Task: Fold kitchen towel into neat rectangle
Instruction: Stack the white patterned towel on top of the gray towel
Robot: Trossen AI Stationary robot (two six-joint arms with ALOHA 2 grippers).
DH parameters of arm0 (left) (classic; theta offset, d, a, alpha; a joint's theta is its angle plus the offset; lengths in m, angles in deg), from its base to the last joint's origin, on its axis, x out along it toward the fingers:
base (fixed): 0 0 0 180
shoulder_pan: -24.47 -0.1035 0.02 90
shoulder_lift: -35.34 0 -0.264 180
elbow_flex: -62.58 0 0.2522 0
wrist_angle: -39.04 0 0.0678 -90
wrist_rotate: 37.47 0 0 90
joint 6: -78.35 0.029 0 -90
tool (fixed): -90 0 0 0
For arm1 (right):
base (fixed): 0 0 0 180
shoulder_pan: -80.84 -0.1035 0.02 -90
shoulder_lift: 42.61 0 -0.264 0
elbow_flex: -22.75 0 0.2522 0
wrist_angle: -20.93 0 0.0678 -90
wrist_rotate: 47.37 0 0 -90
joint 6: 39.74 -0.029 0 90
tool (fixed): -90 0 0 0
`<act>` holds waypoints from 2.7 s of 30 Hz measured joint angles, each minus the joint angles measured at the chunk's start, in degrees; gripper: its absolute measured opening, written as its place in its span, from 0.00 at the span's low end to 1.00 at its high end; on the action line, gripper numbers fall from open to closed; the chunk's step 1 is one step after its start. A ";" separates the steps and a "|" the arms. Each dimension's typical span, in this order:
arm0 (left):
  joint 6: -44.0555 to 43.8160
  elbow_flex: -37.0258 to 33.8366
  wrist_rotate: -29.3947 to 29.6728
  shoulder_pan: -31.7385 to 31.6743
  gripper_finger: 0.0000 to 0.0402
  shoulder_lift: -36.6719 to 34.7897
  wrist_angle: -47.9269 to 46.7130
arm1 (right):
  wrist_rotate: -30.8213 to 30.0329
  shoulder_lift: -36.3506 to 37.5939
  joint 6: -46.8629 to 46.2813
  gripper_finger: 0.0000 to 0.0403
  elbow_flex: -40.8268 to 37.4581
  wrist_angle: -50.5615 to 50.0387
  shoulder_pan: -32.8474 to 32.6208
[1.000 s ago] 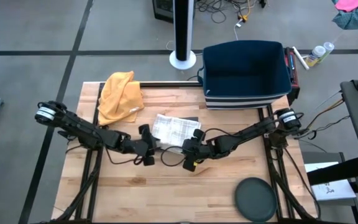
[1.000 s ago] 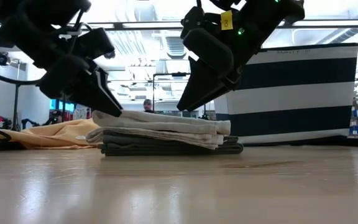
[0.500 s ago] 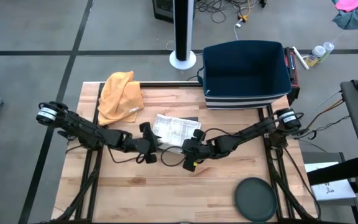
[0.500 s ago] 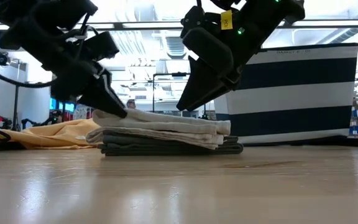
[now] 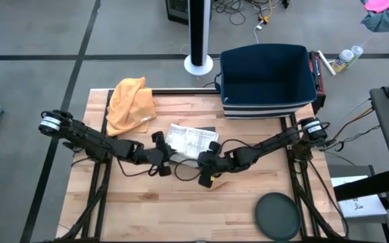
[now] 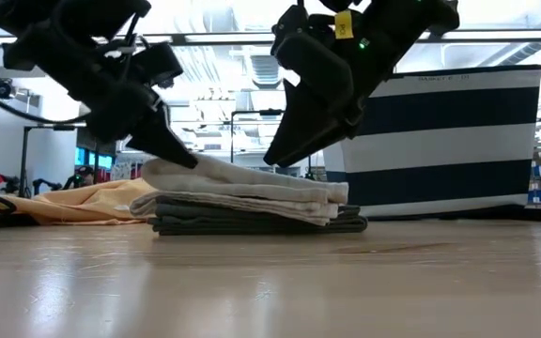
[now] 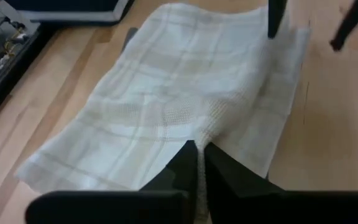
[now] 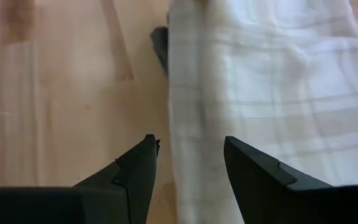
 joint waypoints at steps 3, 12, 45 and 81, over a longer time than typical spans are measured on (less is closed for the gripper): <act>1.13 1.25 -0.07 0.00 0.01 0.00 -1.87 | 0.00 -0.48 0.26 0.45 0.02 1.76 -0.07; 1.48 4.27 -0.09 0.02 0.01 0.00 -13.26 | 5.72 -2.56 1.62 0.45 0.04 3.23 -0.04; 1.65 2.30 -10.99 0.31 0.02 -4.11 -19.07 | 10.38 4.64 2.20 0.45 -1.01 -5.28 0.33; -18.38 7.57 -0.61 16.97 0.29 -1.53 -20.67 | 1.47 -0.82 15.10 0.41 -1.14 -2.48 -1.69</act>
